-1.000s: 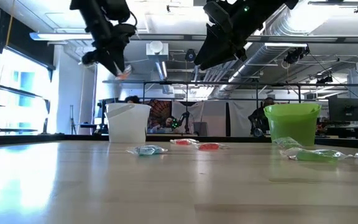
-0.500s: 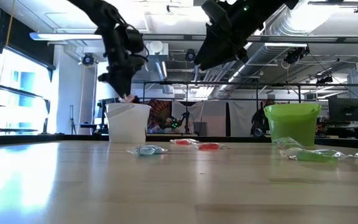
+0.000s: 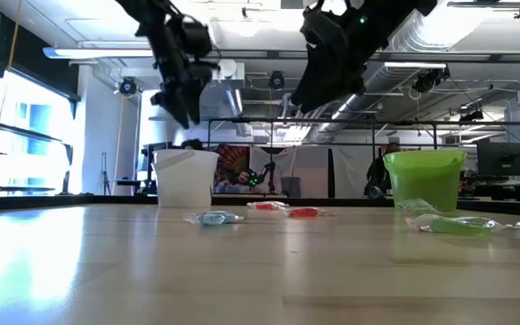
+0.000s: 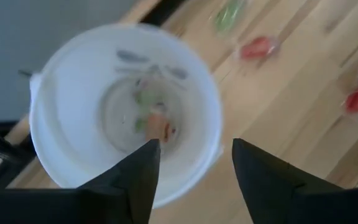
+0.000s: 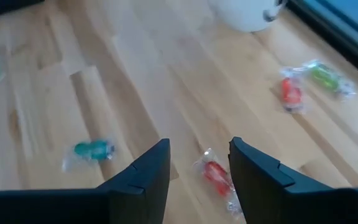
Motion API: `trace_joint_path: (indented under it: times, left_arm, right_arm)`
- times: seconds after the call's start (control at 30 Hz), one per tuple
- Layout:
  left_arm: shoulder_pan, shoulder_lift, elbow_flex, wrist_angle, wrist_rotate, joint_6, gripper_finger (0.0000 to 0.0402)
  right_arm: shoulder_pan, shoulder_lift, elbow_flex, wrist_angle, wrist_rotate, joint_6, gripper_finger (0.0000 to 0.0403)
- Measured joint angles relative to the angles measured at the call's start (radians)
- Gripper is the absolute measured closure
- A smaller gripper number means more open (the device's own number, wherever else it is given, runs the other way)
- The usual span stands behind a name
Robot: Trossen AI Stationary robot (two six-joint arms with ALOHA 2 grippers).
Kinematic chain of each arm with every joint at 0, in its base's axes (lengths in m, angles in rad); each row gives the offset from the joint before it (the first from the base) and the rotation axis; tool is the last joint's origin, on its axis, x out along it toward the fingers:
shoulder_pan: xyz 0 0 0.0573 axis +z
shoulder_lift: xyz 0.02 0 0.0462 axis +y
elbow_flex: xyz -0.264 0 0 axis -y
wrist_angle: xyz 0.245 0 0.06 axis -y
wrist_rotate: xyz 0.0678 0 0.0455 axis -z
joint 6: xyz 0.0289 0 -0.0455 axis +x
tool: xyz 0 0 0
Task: Sort candy by brand, put in halloween buckets
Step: Put the red gummy into the white bucket
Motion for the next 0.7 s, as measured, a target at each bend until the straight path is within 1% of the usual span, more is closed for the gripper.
trace_joint_path:
  times: [0.17, 0.3, 0.43, 0.53, 0.7]
  left_arm:
    - [-0.051, -0.111, -0.068, 0.132, -0.003, -0.053, 0.0199]
    - [-0.095, -0.208, -0.125, 0.206, -0.003, -0.095, 0.0199]
    - [-0.141, -0.304, -0.171, 0.247, -0.004, -0.124, 0.0199]
    - [-0.177, -0.378, -0.22, 0.275, -0.005, -0.149, 0.0199]
    - [-0.245, -0.501, -0.329, 0.351, -0.006, -0.192, 0.0199]
  right_arm:
    - [-0.06, 0.05, 0.001, 0.001, -0.156, -0.107, 0.0219]
    - [-0.124, 0.105, 0.001, -0.018, -0.245, -0.236, 0.0191]
    - [-0.192, 0.158, 0.001, -0.049, -0.329, -0.387, 0.0176]
    - [-0.229, 0.198, 0.001, -0.078, -0.377, -0.496, 0.0174]
    - [-0.255, 0.268, 0.001, -0.12, -0.385, -0.617, 0.0174]
